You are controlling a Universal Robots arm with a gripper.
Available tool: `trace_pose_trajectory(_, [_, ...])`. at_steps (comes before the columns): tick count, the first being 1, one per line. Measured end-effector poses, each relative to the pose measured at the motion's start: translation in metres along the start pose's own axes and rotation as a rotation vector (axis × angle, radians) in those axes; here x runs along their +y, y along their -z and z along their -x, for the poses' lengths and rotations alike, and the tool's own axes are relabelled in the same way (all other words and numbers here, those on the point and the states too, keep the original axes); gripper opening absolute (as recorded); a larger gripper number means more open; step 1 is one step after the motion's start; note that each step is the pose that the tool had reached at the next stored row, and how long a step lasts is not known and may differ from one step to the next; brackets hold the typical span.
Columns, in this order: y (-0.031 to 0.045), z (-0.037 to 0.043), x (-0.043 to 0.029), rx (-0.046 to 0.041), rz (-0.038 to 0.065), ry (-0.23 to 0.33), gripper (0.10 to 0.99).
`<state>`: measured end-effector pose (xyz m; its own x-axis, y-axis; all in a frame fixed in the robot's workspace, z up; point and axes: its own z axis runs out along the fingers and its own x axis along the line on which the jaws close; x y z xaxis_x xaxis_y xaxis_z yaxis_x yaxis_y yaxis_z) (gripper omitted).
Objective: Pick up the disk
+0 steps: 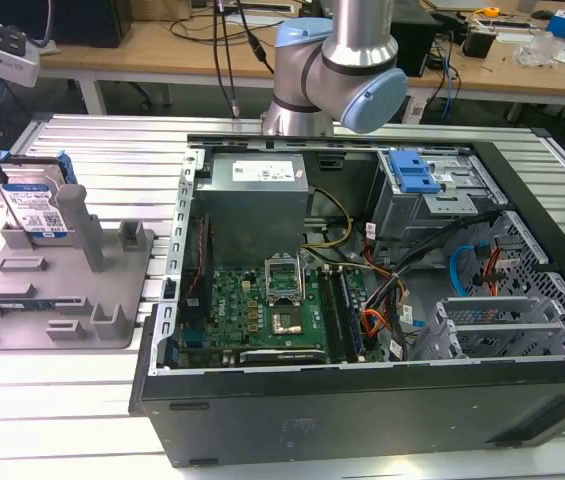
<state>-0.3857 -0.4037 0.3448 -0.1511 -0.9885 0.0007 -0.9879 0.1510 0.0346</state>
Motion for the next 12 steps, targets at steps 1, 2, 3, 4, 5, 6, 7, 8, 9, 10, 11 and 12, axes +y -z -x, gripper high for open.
trace_pose_trajectory(1, [0.0, 0.0, 0.0, 0.0, 0.0, 0.001, 0.541])
trace_pose_trajectory(2, [0.0, 0.0, 0.0001, 0.0001, 0.0, 0.003, 0.541])
trace_pose_trajectory(3, [-0.0001, 0.0, 0.0001, 0.0001, 0.0, 0.006, 0.541])
trace_pose_trajectory(4, [-0.0001, 0.0, 0.0002, 0.0002, 0.0, 0.008, 0.541])
trace_pose_trajectory(5, [-0.0001, 0.0005, 0.0005, 0.0003, 0.0, 0.009, 0.541])
trace_pose_trajectory(6, [-0.0002, 0.0032, 0.0011, 0.0006, 0.0, 0.009, 0.541])
trace_pose_trajectory(7, [-0.0001, 0.0063, 0.0018, 0.0015, 0.0, 0.009, 0.541])
trace_pose_trajectory(8, [-0.0002, 0.0114, 0.0029, 0.0033, -0.001, 0.009, 0.541])
trace_pose_trajectory(9, [-0.0002, 0.0152, 0.0037, 0.0045, -0.001, 0.009, 0.541])
trace_pose_trajectory(10, [-0.0002, 0.0194, 0.0048, 0.0058, -0.001, 0.009, 0.541])
trace_pose_trajectory(11, [-0.0002, 0.0233, 0.0058, 0.0073, -0.002, 0.009, 0.541])
trace_pose_trajectory(12, [-0.0003, 0.027, 0.0065, 0.0085, -0.002, 0.01, 0.541])
